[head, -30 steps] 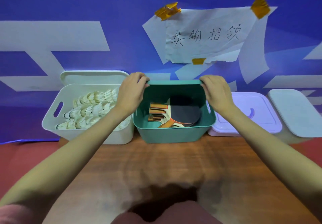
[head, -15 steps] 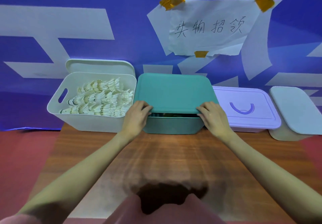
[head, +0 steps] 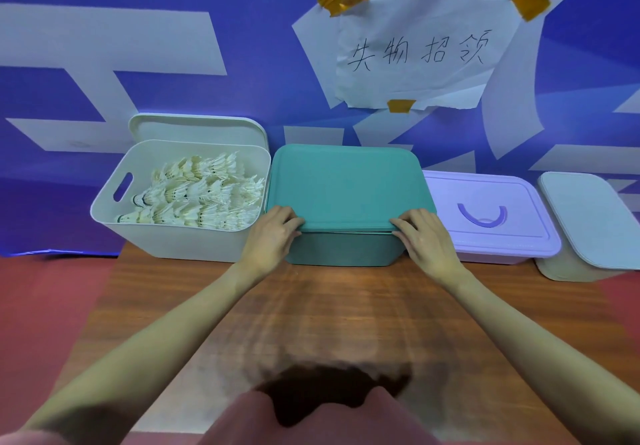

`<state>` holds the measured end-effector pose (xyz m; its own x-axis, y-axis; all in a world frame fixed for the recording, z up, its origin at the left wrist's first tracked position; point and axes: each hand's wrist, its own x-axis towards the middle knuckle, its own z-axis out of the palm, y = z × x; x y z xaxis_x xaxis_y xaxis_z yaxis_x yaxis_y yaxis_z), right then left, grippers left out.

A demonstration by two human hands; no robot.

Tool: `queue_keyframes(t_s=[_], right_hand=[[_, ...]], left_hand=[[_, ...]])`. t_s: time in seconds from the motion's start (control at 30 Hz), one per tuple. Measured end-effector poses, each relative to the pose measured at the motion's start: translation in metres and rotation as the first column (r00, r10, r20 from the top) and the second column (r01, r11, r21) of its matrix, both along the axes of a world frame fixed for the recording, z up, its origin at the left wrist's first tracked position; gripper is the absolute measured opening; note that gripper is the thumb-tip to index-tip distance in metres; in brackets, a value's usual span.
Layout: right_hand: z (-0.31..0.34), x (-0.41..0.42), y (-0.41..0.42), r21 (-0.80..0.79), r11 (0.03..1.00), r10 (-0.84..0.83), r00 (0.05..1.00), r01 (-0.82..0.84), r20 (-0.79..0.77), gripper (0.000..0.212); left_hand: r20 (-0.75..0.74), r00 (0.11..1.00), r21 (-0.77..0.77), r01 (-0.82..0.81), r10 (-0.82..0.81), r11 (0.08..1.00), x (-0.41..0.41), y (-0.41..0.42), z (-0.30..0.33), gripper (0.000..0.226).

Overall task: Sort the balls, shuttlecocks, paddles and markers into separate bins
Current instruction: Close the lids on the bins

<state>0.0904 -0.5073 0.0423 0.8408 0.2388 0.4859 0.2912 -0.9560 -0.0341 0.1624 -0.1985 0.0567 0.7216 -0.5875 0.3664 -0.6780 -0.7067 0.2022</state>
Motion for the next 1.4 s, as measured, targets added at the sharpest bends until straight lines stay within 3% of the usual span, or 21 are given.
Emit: queue_keyframes(t_s=[0.37, 0.77, 0.9, 1.0, 1.1, 1.23, 1.4], right_hand=[[-0.008, 0.001, -0.009, 0.028, 0.999, 0.043, 0.999, -0.042, -0.029, 0.027], [-0.018, 0.0, -0.017, -0.084, 0.986, 0.149, 0.988, -0.146, 0.038, 0.023], [-0.022, -0.001, -0.014, -0.057, 0.992, 0.111, 0.993, -0.108, 0.048, 0.023], [-0.021, 0.001, -0.01, -0.012, 0.997, 0.076, 0.996, -0.075, 0.044, 0.022], [-0.021, 0.001, -0.007, 0.0, 0.999, 0.053, 0.998, -0.053, 0.015, 0.021], [-0.02, 0.001, -0.006, 0.03, 0.998, 0.061, 0.998, -0.06, -0.012, 0.02], [-0.024, 0.0, 0.0, 0.143, 0.989, 0.044, 0.997, -0.035, -0.062, 0.019]], left_hand=[[0.001, 1.0, -0.002, 0.0, 0.0, 1.0, 0.002, 0.0, -0.002, 0.017], [0.055, 0.998, 0.033, 0.041, -0.043, 0.999, 0.0, 0.001, -0.008, 0.013], [0.101, 0.993, 0.06, 0.06, -0.066, 0.996, 0.001, 0.002, -0.01, 0.016], [0.08, 0.994, 0.087, 0.073, -0.08, 0.994, 0.002, 0.009, -0.016, 0.033], [0.061, 0.99, 0.133, 0.115, -0.124, 0.984, 0.006, 0.02, -0.016, 0.05], [0.072, 0.982, 0.234, 0.155, -0.176, 0.96, 0.023, 0.032, -0.005, 0.034], [0.13, 0.895, 0.405, 0.345, -0.427, 0.847, 0.049, 0.045, 0.003, 0.035]])
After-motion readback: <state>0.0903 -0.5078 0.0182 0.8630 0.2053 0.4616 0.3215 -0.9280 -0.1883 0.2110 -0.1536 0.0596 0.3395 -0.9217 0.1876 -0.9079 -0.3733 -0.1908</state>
